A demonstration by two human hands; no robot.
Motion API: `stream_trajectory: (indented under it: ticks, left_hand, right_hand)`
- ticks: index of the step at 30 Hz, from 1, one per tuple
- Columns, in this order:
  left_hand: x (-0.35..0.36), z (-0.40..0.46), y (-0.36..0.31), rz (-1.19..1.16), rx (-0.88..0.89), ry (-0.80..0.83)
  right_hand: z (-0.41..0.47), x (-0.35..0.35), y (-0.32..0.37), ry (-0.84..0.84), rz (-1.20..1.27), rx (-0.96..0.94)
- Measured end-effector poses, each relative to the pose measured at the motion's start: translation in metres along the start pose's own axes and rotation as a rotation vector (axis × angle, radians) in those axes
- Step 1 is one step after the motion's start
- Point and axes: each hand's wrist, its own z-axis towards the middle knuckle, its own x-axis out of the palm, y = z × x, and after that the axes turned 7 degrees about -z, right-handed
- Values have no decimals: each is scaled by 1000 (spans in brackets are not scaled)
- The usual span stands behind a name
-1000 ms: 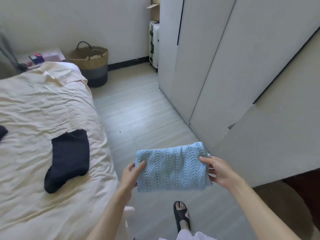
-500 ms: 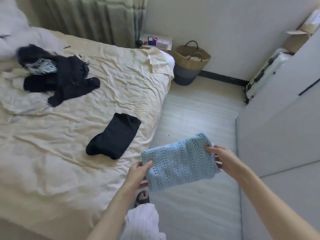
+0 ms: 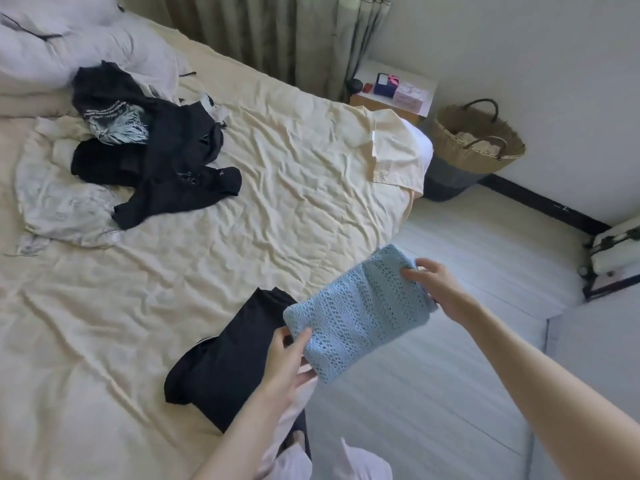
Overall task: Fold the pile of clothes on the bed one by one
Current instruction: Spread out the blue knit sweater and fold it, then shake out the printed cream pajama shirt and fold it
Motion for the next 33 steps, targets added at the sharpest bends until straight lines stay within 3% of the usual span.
stream_trajectory:
  ticks: [9, 13, 15, 18, 22, 24, 25, 28, 31, 33]
  left_hand:
    - [63, 139, -39, -222, 256, -141]
    - [69, 217, -25, -291, 213, -215]
    - [69, 248, -15, -250, 118, -270]
    - [65, 263, -1, 106, 124, -354]
    - [55, 244, 1, 793, 729, -474]
    - [54, 247, 0, 1129, 979, -388]
    - [55, 252, -2, 1271, 1007, -319]
    - [57, 265, -8, 1593, 696, -124]
    - [43, 275, -16, 1723, 386, 69]
    - [37, 262, -36, 1673, 346, 157]
  right_hand:
    - [204, 20, 93, 93, -136, -320]
    - [291, 57, 80, 111, -188, -329]
    - [321, 81, 63, 21, -313, -295]
    - [325, 111, 34, -263, -598, -305]
    - [285, 135, 1, -486, -817, -826]
    - [280, 137, -10, -420, -988, -982]
    - [282, 137, -11, -317, -1056, -941]
    - [290, 131, -7, -17, -1254, -658]
    - [283, 129, 3, 69, -1347, -606]
    - [258, 126, 16, 84, -1319, -571]
